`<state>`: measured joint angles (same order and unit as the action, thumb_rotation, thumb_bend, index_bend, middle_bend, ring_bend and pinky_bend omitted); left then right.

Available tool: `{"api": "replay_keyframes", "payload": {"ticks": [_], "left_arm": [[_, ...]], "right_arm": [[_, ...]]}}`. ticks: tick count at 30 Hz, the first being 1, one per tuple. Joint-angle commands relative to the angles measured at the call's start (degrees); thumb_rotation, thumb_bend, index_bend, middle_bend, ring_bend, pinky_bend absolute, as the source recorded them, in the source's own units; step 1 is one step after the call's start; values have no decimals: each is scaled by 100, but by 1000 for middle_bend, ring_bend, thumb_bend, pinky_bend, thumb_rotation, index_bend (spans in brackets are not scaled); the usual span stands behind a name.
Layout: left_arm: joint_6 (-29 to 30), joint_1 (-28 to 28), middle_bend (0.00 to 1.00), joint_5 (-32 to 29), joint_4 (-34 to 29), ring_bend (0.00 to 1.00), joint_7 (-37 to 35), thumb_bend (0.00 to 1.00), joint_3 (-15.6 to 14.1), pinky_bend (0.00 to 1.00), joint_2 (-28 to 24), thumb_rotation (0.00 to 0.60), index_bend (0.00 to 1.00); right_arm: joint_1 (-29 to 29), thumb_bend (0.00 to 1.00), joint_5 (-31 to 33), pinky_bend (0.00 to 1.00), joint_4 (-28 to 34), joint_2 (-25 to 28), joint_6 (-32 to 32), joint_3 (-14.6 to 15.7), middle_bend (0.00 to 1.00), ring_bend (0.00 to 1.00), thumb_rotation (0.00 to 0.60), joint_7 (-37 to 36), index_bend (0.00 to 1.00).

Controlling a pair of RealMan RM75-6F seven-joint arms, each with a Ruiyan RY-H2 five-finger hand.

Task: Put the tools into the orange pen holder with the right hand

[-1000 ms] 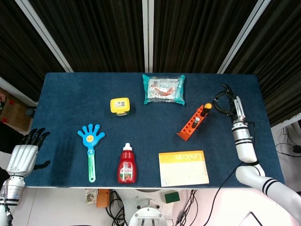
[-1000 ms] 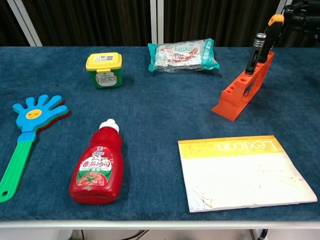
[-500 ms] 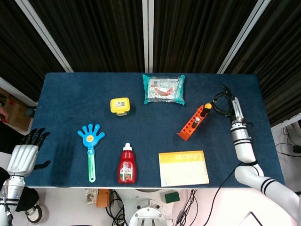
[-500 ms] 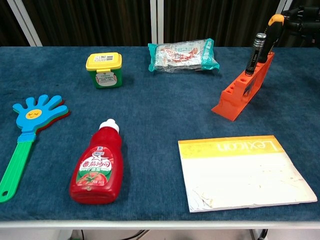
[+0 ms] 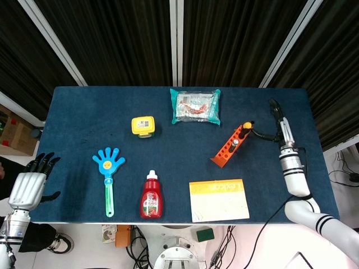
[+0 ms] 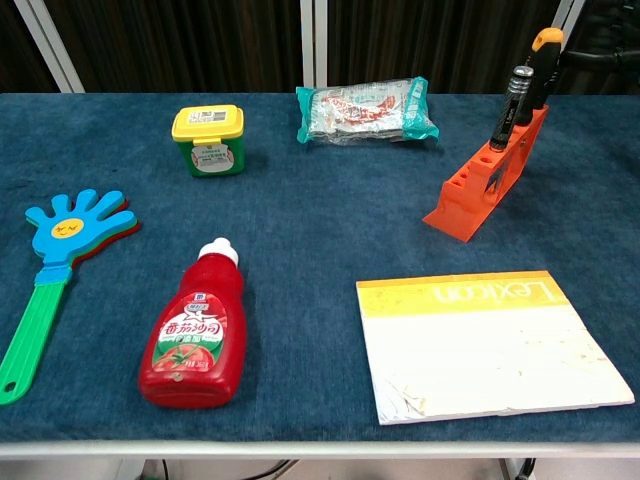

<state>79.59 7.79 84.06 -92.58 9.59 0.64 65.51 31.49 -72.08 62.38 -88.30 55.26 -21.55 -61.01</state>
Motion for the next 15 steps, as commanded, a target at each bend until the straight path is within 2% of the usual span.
{"api": "replay_keyframes", "payload": {"ticks": [1, 4, 7, 10, 12, 15], "left_arm": [[7, -2, 70, 2, -3, 29, 6, 54, 0, 186, 2, 600, 147], [29, -10, 70, 20, -9, 29, 10, 54, -5, 186, 0, 600, 147], [65, -24, 70, 39, -11, 29, -3, 55, -8, 186, -3, 600, 147], [97, -40, 70, 52, -23, 29, 2, 54, -12, 186, -3, 600, 147], [129, -52, 70, 73, -36, 29, 23, 54, -17, 185, 3, 600, 147], [179, -73, 70, 122, -60, 29, 76, 54, -36, 186, 19, 600, 147]], "right_arm": [[-109, 75, -98, 0, 93, 106, 146, 35, 0, 0, 600, -132, 0], [-291, 84, -305, 0, 181, 257, 463, 140, 0, 0, 600, -187, 0], [-606, 99, -655, 0, 155, 455, 1045, 403, 0, 0, 600, 144, 0], [-1032, 110, -1011, 0, 173, 751, 1631, 827, 0, 0, 600, 1040, 0], [-1365, 122, -1104, 0, 270, 952, 2022, 1070, 0, 0, 600, 2049, 0], [-1820, 197, -1115, 0, 558, 1223, 2411, 1382, 0, 0, 600, 3401, 0]]}}
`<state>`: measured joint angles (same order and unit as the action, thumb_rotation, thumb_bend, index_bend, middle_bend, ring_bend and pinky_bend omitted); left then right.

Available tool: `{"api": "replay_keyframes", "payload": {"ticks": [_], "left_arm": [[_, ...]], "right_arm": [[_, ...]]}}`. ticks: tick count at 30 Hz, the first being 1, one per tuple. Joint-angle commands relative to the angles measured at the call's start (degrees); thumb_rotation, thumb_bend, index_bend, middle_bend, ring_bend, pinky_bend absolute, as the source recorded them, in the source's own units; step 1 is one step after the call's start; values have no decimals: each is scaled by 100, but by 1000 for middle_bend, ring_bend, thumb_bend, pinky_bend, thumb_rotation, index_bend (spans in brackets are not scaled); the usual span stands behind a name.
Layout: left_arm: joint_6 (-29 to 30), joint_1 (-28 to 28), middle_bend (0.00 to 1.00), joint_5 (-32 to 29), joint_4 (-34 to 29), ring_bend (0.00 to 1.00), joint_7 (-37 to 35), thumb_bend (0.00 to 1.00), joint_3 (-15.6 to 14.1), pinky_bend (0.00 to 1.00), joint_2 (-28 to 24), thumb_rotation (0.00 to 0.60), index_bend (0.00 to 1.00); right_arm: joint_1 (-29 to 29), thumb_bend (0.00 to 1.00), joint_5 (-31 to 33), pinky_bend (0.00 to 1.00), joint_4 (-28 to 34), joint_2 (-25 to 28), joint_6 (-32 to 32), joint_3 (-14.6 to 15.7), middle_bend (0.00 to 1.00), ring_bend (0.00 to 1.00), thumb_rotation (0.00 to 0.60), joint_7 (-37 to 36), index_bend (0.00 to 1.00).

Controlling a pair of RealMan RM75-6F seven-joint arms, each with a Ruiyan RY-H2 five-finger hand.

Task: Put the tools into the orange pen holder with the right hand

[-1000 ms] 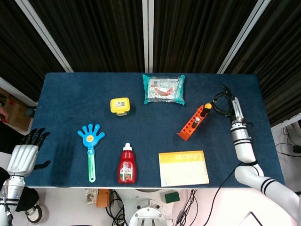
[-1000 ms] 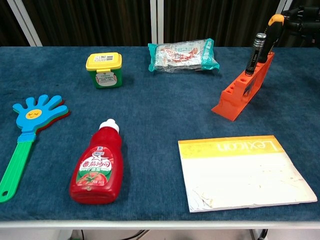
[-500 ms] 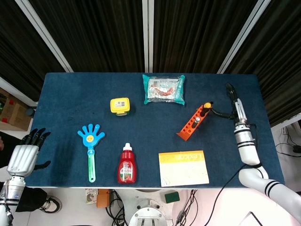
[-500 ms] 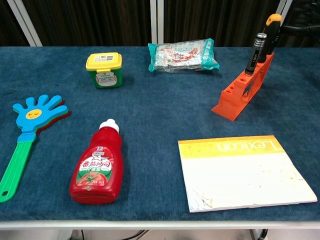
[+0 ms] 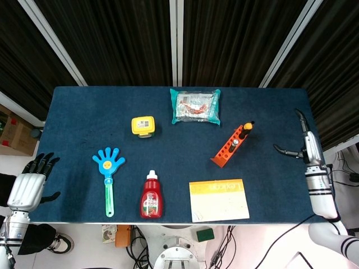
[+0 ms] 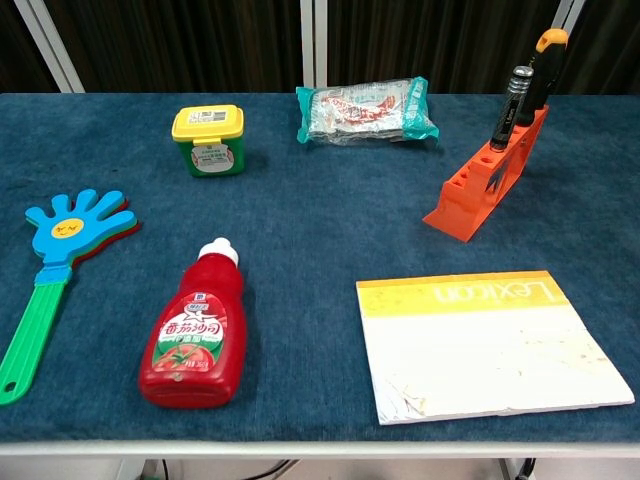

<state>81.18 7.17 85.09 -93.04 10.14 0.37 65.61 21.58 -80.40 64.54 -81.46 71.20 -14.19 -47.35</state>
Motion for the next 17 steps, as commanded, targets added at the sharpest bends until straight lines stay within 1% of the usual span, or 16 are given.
{"api": "replay_keyframes", "payload": {"ticks": [1, 2, 4, 7, 9, 13, 17], "left_arm": [[37, -18, 70, 33, -20, 29, 41, 54, -15, 186, 14, 600, 147], [59, -28, 70, 54, -26, 29, 65, 54, -24, 186, 21, 600, 147], [99, -46, 70, 99, -30, 29, 87, 54, -41, 186, 32, 600, 147], [170, -78, 70, 141, -27, 28, 126, 54, -50, 186, 55, 600, 147], [209, -93, 70, 163, -28, 28, 140, 54, -51, 186, 67, 600, 147], [256, -116, 70, 189, -21, 29, 158, 55, -52, 186, 81, 600, 147], [269, -118, 70, 212, 0, 29, 129, 54, -47, 186, 82, 600, 148]], "right_arm": [[-948, 213, -253, 0, 502, 644, 854, 736, 0, 0, 600, 2341, 0], [-1091, 216, -202, 0, 745, 810, 858, 852, 0, 0, 600, 2677, 0], [-1285, 215, -87, 0, 1192, 1125, 813, 1005, 0, 0, 600, 3103, 0], [-1415, 214, -49, 0, 1617, 1487, 695, 1163, 0, 0, 600, 3267, 0], [-1442, 214, 24, 0, 1765, 1645, 554, 1219, 0, 0, 600, 3323, 0], [-1520, 213, 30, 0, 1958, 1758, 554, 1281, 0, 0, 600, 3530, 0], [-1630, 213, 3, 0, 2104, 1732, 756, 1279, 0, 0, 600, 3812, 0]]}}
